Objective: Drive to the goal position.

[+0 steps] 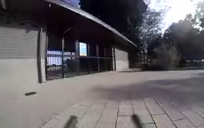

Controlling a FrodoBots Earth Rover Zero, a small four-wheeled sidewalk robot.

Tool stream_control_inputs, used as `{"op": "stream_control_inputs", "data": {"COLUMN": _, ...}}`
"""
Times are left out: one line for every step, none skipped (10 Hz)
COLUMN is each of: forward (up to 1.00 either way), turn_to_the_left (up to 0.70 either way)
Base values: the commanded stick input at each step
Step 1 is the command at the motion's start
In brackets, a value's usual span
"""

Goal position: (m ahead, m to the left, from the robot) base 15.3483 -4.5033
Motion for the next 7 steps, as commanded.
{"op": "stream_control_inputs", "data": {"forward": 1.00, "turn_to_the_left": 0.00}}
{"op": "stream_control_inputs", "data": {"forward": 1.00, "turn_to_the_left": 0.00}}
{"op": "stream_control_inputs", "data": {"forward": 1.00, "turn_to_the_left": 0.00}}
{"op": "stream_control_inputs", "data": {"forward": 1.00, "turn_to_the_left": 0.00}}
{"op": "stream_control_inputs", "data": {"forward": 1.00, "turn_to_the_left": 0.00}}
{"op": "stream_control_inputs", "data": {"forward": 1.00, "turn_to_the_left": 0.00}}
{"op": "stream_control_inputs", "data": {"forward": 1.00, "turn_to_the_left": 0.00}}
